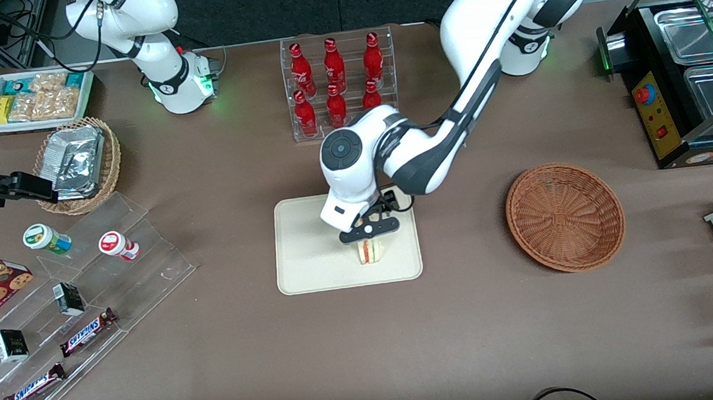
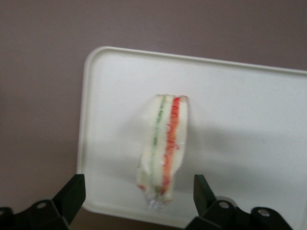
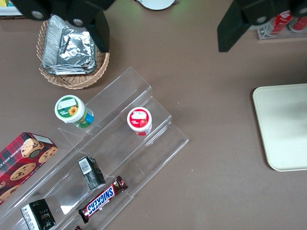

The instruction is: Place sandwich from basket to tray

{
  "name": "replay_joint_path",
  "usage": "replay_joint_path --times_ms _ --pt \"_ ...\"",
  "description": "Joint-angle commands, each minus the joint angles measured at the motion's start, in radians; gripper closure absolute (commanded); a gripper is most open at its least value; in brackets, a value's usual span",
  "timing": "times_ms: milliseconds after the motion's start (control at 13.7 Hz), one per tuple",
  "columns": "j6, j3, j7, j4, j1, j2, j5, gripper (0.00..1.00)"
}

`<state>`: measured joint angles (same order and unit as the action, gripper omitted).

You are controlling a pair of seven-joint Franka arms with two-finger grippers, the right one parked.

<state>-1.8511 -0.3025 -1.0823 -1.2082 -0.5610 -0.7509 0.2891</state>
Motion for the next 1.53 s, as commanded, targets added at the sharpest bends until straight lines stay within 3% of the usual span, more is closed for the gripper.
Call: replay_joint_path --times_ms 0,511,803,1241,1460 --pt "0.114 0.002 -0.001 -0.014 0.071 0.140 -0.040 0.01" --pt "0.395 0.002 0.031 -0.103 0.269 0.422 -0.083 0.01" --pt "0.478 0.002 0.269 -0.168 0.416 0.539 -0.114 0.01" --pt "0.480 0.008 0.637 -0.289 0.642 0.700 -0.223 0.01" --pt "0.487 0.087 0.777 -0.316 0.650 0.748 -0.241 0.01"
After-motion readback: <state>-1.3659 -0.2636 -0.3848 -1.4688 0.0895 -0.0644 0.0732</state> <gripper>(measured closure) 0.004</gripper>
